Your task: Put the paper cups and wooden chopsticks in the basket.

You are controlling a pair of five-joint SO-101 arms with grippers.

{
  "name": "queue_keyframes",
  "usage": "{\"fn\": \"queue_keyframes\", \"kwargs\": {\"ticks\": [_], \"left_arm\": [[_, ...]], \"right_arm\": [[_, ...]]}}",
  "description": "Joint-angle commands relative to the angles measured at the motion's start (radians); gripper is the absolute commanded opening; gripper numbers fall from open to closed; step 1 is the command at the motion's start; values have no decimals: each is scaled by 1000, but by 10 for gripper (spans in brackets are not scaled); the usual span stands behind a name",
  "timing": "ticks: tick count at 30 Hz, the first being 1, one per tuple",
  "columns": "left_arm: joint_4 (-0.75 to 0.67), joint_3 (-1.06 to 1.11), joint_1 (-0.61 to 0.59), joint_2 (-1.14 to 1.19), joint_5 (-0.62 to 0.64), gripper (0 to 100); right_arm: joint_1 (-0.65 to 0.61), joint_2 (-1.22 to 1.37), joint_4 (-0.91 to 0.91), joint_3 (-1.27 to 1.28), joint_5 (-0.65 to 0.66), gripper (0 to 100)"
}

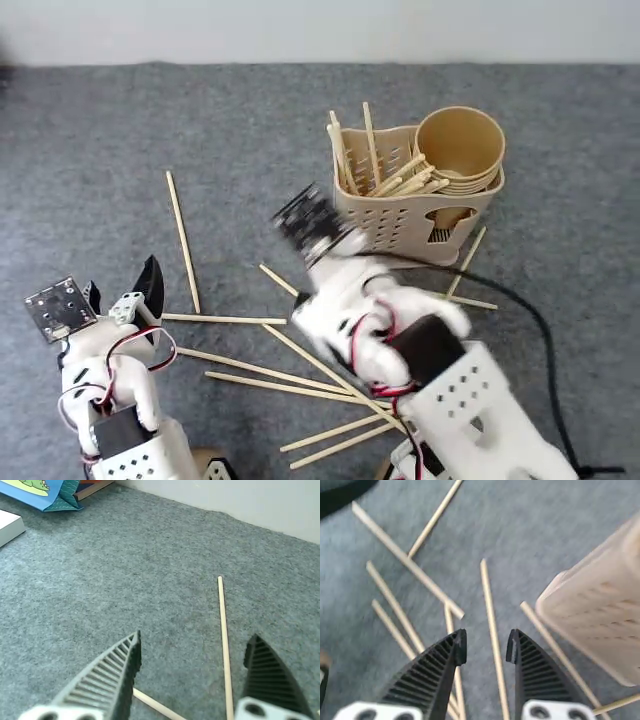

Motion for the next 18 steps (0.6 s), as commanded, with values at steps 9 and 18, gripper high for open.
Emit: {"fn": "queue_keyframes", "kwargs": {"ticks": [9, 18], "left_arm": [[8, -12, -2, -15, -9, 316], [8, -12, -2, -15, -9, 316]], "right_arm": [[-173, 403, -116, 74, 6, 144], [-240, 621, -217, 74, 2, 178]]}}
